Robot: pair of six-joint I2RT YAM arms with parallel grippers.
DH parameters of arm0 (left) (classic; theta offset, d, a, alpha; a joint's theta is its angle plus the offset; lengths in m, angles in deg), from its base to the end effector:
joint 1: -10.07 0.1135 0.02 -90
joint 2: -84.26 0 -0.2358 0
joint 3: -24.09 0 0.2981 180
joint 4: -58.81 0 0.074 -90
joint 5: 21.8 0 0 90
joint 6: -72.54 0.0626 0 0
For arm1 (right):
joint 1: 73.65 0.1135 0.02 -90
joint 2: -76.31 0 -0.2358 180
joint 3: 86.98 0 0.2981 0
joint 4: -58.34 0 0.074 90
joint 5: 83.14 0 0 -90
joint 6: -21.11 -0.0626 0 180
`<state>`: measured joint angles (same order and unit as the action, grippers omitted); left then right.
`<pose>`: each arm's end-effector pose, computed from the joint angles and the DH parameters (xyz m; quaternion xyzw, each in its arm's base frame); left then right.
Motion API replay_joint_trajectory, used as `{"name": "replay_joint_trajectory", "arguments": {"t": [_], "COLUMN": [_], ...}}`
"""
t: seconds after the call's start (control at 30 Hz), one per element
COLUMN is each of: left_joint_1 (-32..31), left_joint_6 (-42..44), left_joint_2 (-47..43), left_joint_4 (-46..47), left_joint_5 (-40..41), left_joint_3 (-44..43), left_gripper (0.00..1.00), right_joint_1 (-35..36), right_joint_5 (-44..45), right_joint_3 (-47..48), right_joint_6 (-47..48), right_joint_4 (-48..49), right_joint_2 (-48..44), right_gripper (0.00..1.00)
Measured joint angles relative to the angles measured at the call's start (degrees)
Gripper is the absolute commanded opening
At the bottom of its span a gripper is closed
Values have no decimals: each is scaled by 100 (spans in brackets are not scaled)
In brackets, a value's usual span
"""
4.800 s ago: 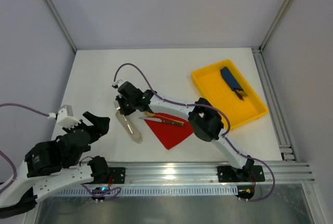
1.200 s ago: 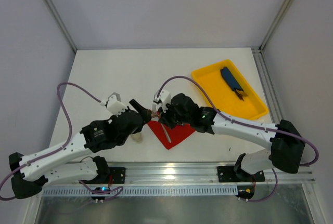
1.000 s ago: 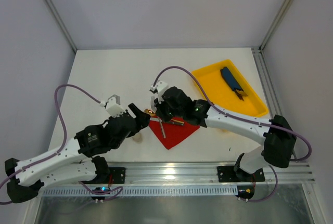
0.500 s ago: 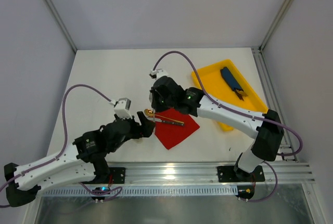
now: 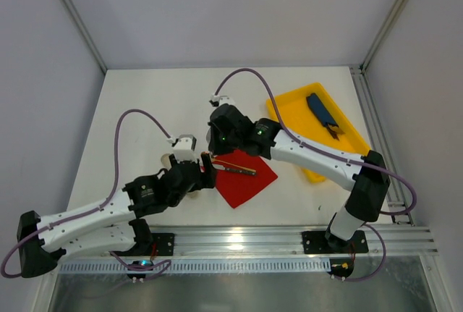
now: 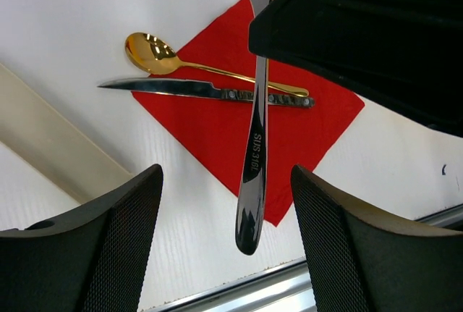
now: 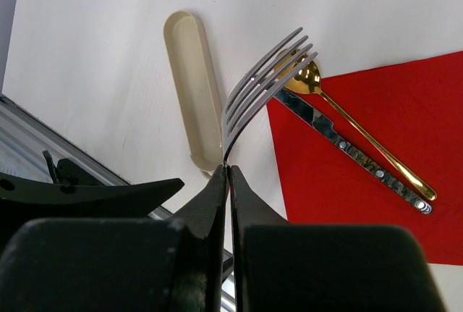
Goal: Place the utensils on the paper napkin and roll it up
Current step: Place the utensils on the napkin.
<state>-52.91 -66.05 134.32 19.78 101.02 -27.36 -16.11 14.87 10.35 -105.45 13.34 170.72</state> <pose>0.1515 -0.2223 0.2242 -0.0158 0.8697 -0.2074 0.4476 0.2418 0.3639 0.2727 -0.1381 0.9015 0.2530 0.3227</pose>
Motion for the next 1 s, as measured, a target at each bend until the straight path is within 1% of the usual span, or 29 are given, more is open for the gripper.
{"name": "replay_joint_trajectory", "arguments": {"t": [0.13, 0.37, 0.47, 0.5, 0.6, 0.7, 1.0], "left_joint_1": [0, 0, 0, 0, 0, 0, 0], "left_joint_6": [120, 299, 380, 396, 446, 516, 590], "left_joint_2": [90, 254, 302, 326, 448, 586, 809], "left_joint_4": [-24, -4, -4, -9, -4, 9, 74], "left_joint_5": [197, 297, 317, 315, 313, 313, 313], "left_joint_3": [-118, -223, -227, -236, -284, -363, -411], "left_gripper": [67, 61, 57, 54, 50, 47, 45], "right_joint_1": [4, 15, 22, 22, 22, 22, 37], "right_joint_5": [76, 330, 476, 514, 605, 684, 839], "right_joint_3": [155, 612, 780, 809, 894, 1025, 1447], "right_joint_6": [-136, -352, -439, -461, -540, -599, -737], "right_joint_4": [-181, -492, -658, -710, -918, -1119, -1556], "right_joint_2": [15, 146, 291, 337, 470, 590, 767], "right_gripper": [4, 4, 3, 4, 4, 4, 4]}}
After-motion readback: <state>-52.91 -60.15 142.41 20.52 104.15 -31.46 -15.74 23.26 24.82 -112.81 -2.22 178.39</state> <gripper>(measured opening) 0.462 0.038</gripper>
